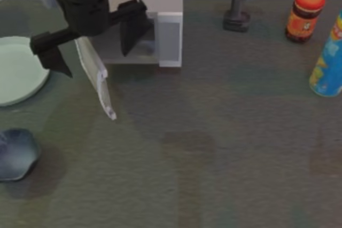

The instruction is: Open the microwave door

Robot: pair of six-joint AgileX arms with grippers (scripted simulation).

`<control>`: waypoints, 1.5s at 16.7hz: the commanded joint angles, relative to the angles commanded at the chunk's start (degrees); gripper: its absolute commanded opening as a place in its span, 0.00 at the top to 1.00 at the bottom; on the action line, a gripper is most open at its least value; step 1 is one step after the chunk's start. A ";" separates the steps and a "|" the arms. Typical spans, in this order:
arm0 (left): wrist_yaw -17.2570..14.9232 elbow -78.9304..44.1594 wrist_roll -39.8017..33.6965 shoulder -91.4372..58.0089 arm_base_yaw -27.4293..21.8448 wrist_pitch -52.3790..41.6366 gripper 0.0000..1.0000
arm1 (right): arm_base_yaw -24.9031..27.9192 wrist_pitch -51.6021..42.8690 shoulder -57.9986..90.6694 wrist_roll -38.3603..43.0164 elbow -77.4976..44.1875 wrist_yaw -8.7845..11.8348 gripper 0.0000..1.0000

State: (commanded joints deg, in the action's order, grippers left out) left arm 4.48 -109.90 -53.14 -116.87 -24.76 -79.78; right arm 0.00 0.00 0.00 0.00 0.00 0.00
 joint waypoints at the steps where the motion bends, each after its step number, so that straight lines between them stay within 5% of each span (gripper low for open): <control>1: 0.00 2.44 0.07 0.37 0.07 2.06 0.00 | 0.00 0.00 0.00 0.00 0.00 0.00 0.00; 8: 0.00 6.20 0.20 0.88 0.19 5.53 0.00 | 0.00 0.00 0.00 0.00 0.00 0.00 0.00; 21: 0.00 6.20 0.20 0.88 0.19 5.53 0.98 | 0.00 0.00 0.00 0.00 0.00 0.00 0.00; 25: 0.00 6.20 0.20 0.88 0.19 5.53 1.00 | 0.00 0.00 0.00 0.00 0.00 0.00 0.00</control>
State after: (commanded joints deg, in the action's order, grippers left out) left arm 4.49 -103.70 -52.94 -116.00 -24.57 -74.25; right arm 0.00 0.00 0.00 0.00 0.00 0.00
